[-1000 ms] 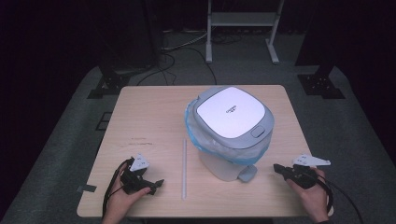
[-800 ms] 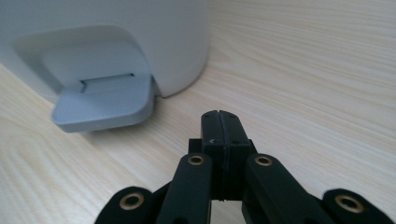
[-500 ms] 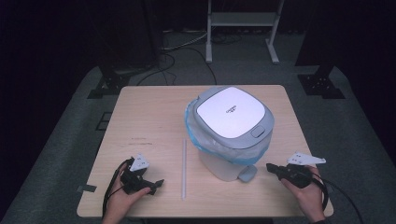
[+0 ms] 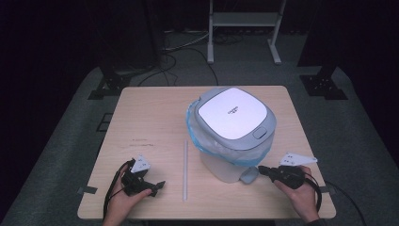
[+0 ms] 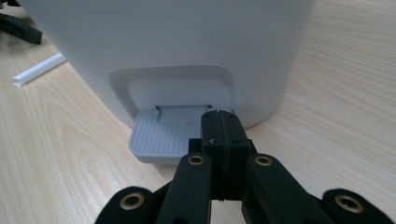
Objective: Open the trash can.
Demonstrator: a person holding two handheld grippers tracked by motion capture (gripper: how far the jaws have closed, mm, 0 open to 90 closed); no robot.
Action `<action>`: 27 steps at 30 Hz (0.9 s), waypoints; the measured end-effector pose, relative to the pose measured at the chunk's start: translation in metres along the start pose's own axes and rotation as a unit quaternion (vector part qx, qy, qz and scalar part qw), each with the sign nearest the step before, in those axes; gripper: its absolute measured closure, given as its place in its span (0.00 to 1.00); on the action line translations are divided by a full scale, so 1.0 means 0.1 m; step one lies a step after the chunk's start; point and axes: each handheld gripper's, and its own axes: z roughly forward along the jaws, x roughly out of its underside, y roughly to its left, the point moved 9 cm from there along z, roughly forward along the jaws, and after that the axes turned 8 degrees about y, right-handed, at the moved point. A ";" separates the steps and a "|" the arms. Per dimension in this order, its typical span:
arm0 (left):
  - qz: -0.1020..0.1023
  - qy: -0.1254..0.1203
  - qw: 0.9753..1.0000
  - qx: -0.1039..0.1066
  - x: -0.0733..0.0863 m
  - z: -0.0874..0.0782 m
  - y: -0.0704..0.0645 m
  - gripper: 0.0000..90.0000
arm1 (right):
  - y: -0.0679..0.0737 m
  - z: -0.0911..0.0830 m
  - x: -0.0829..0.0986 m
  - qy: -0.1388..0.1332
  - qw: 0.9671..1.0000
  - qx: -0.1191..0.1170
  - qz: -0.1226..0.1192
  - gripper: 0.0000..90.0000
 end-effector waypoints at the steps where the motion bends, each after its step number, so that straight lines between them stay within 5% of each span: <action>1: 0.000 0.000 1.000 0.000 0.00 0.00 0.00 0.00 | 0.02 0.02 -0.01 0.000 1.000 -0.004 -0.003 1.00; 17: 0.000 0.000 1.000 0.000 0.00 0.00 0.00 0.00 | 0.15 0.21 -0.06 0.017 0.999 -0.026 -0.022 1.00; 27: 0.000 0.000 1.000 0.000 0.00 0.00 0.00 0.00 | 0.16 0.24 -0.05 0.023 0.999 -0.012 -0.042 1.00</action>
